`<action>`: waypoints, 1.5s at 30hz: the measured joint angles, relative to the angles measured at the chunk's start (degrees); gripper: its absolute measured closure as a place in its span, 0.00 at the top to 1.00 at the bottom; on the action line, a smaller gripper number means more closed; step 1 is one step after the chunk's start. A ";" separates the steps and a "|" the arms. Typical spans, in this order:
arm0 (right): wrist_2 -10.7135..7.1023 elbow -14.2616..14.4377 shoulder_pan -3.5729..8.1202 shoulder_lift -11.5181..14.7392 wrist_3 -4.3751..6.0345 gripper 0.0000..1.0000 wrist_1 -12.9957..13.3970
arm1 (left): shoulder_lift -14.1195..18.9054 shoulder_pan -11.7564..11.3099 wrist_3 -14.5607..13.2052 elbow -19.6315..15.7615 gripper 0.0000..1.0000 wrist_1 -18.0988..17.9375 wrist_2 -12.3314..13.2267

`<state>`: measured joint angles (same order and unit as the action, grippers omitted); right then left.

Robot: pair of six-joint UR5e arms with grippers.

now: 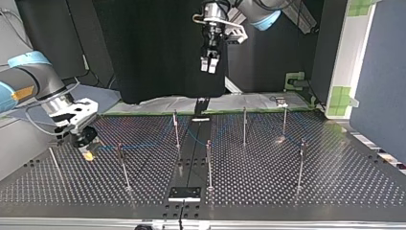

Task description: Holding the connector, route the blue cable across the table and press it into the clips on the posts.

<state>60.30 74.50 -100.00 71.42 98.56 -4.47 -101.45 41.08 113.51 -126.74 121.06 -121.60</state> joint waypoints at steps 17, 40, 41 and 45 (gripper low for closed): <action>0.00 0.00 -0.10 -0.02 0.21 0.00 -0.14 | 0.00 -1.04 -1.22 -7.91 1.00 7.90 -1.26; 0.09 0.00 -0.24 0.00 -0.01 0.00 -0.18 | 0.00 -1.07 -3.12 -11.56 1.00 11.22 -1.13; 0.09 0.00 -0.24 0.00 -0.02 0.00 -0.18 | 0.00 -1.07 -3.13 -11.56 1.00 11.22 -1.13; 0.09 0.00 -0.24 0.00 -0.02 0.00 -0.17 | 0.00 -1.07 -3.12 -11.56 1.00 11.22 -1.13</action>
<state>60.39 74.49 -100.24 71.42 98.54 -4.64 -101.45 40.01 110.39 -138.30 132.29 -122.74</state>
